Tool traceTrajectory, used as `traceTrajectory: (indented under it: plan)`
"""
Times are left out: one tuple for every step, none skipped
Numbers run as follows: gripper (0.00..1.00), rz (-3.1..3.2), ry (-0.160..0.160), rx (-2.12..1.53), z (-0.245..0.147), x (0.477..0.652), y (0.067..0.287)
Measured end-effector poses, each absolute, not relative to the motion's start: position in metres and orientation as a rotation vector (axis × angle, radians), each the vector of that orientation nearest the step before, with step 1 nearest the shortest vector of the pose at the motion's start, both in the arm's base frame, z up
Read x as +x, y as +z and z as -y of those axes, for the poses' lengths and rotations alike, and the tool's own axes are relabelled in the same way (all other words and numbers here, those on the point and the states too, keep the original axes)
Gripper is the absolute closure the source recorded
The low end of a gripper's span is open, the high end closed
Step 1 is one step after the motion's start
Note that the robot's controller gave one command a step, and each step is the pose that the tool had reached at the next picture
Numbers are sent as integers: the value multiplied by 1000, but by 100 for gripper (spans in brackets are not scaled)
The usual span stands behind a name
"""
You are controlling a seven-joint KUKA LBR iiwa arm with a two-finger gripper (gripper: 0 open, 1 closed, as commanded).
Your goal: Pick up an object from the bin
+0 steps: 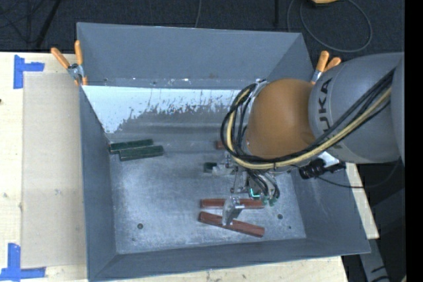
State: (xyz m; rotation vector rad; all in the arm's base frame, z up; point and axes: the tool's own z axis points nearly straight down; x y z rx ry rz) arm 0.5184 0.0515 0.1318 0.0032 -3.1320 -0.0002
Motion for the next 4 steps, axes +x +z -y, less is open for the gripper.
traceTrajectory:
  plan:
    - [0, 3139, -1, 1, -51, 520, 136]
    - [100, 3137, -1, 141, -46, 506, 74]
    - [100, 3137, -2, 140, -46, 506, 74]
    - [100, 3143, 0, 131, -43, 499, 235]
